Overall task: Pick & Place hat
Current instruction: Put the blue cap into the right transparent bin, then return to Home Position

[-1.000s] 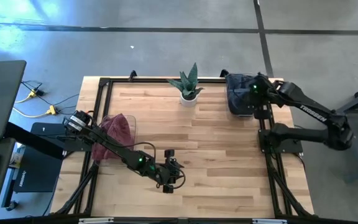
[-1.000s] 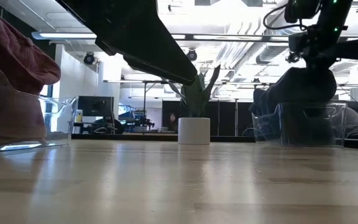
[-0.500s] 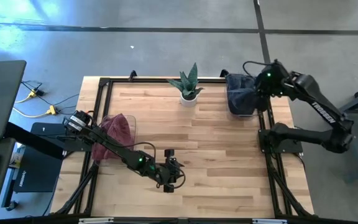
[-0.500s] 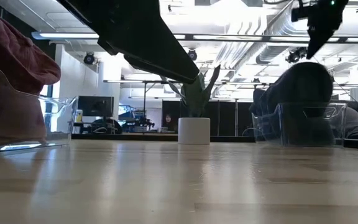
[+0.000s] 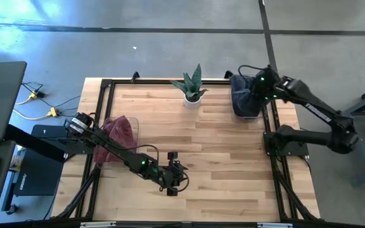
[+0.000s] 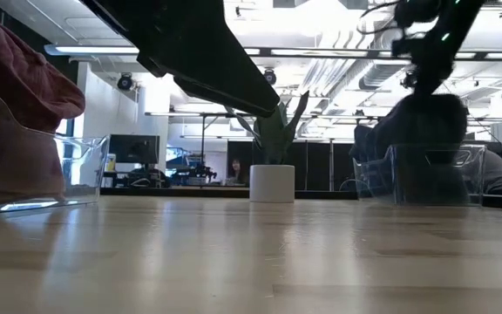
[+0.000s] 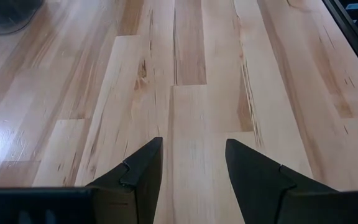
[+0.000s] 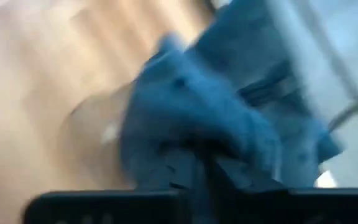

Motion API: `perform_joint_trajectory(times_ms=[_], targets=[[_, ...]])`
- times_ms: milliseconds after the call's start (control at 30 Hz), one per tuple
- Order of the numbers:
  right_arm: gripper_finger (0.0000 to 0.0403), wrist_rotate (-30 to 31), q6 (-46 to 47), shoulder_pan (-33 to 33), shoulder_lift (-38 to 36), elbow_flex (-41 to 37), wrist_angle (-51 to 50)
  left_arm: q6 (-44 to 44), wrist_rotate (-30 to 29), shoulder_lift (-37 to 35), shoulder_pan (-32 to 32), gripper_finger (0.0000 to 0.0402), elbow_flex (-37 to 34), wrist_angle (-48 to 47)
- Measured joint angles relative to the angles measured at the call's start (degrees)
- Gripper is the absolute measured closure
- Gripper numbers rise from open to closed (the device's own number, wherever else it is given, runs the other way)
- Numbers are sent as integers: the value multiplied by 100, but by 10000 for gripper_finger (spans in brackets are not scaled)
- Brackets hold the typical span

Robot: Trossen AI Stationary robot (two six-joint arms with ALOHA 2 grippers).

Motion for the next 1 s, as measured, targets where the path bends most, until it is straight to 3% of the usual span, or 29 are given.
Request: perform_joint_trajectory(times_ms=[100, 233, 333, 433, 533, 633, 800, 1000], targets=[[396, 288, 92, -30, 169, -465, 1227, -1, -5, 0, 0, 231, 0, 2], [373, 414, 113, -160, 586, -757, 1885, 1, -8, 0, 0, 231, 0, 4], [363, 787, 272, -188, 769, -677, 1742, 1, -8, 0, 0, 231, 0, 7], [366, 743, 554, -148, 708, -379, 1390, 1, -7, 0, 0, 231, 0, 7], [375, 494, 1038, -51, 519, -13, 786, 1, -3, 0, 0, 231, 0, 7], [386, -175, 1364, 112, 256, 168, 278, -29, -3, 0, -2, 231, 0, 14], [400, -1380, 1859, 934, -712, -537, 784, -45, 7, 0, -2, 231, 0, 88], [401, -1504, 3325, 2740, -2438, -2280, 2938, 77, -36, -176, -2, 236, 0, 112]])
